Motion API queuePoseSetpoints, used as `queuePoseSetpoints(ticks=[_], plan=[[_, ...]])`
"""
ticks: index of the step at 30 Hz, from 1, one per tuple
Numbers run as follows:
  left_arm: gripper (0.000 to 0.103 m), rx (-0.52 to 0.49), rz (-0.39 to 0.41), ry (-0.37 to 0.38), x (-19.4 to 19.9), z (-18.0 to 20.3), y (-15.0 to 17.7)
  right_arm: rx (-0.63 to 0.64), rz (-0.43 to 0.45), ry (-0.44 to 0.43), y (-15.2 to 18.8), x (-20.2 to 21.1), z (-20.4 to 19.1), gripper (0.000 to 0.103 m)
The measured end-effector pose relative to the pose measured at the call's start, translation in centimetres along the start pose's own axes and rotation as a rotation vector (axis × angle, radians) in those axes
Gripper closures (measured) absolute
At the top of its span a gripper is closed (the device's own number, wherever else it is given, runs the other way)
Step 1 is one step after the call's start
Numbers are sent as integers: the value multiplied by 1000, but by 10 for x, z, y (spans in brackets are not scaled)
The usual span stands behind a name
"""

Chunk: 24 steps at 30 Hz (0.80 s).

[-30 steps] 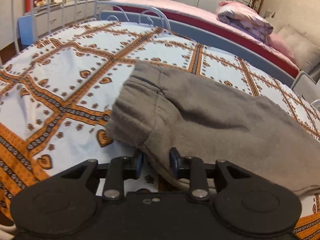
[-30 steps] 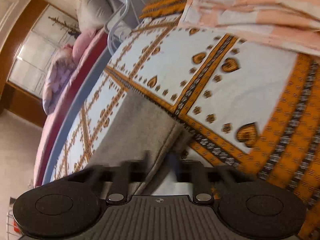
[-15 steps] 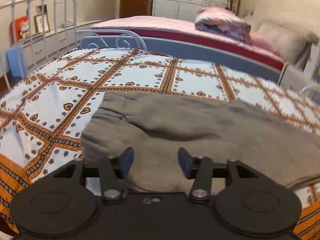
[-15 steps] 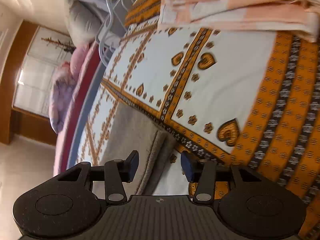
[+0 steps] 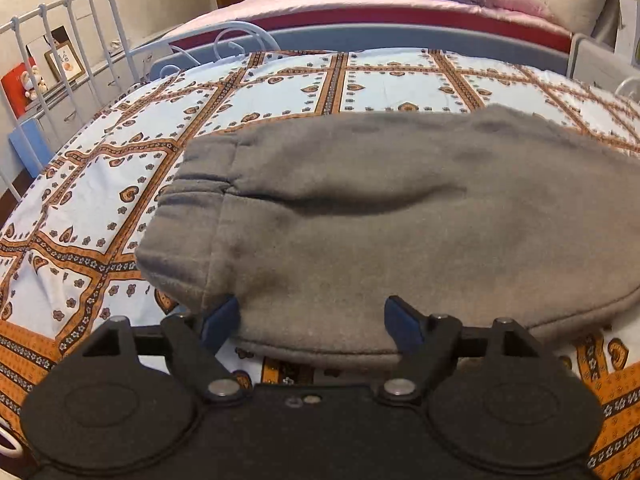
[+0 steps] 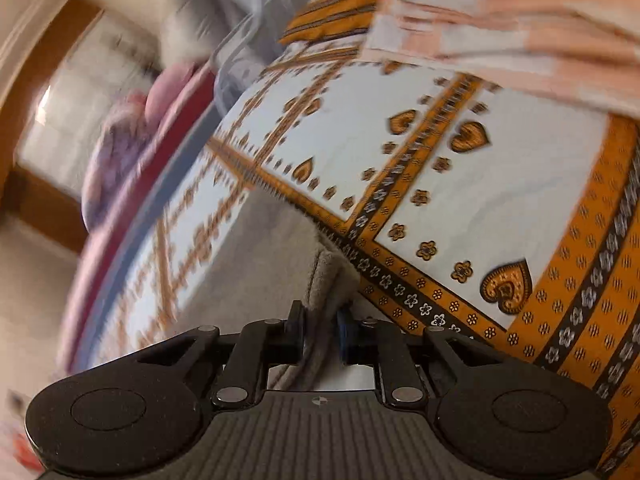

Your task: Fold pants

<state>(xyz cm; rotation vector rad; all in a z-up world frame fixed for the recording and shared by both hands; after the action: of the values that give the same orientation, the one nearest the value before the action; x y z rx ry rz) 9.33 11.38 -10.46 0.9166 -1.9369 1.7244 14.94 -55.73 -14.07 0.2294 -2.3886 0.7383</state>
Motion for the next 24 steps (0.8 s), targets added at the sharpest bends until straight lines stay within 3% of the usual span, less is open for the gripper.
queuePoseSetpoints(ticks=[2,4,6,8,11,14,17,19,21,22,24], plan=[[31,-2,58,26,13,6,-9,40,-7,13,1,0,-2,84],[31,29,67,60,17,13,-15,29,-14,15,0,-1,0,74],[31,69,71,123,20,26,-21,-9,-19,3,-2,-3,4,75],[29,68,74,158,19,44,-24,20,-11,5,-6,0,-3,82],[27,-3,78,135,14,69,-26,82,26,-12,-6,7,-17,84],[26,-29,54,251,13,98,-22,129,51,-25,-5,14,-30,84],[24,-138,102,190,18,128,-19,174,71,-30,-2,19,-43,84],[24,-99,96,163,14,137,-17,187,62,13,0,13,-42,84],[34,-61,39,110,5,151,-12,147,48,41,-1,8,-32,84],[37,-25,40,113,6,161,-11,124,46,38,-2,7,-28,84],[30,22,97,199,19,195,-15,97,43,24,-5,6,-24,84]])
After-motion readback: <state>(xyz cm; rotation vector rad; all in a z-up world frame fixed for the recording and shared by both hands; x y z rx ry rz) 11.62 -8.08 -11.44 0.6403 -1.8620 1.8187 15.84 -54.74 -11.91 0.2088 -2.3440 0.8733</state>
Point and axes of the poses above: each gripper's, at about its wrist camera, not at the fingertips, and x roughly against the way its jaws point, z to its right, y to its underside, the point moved 4 cm from there along -x, roughly the way its jaws point, and after that the axes turned 7 degrees about z, right-handed, at the moved point
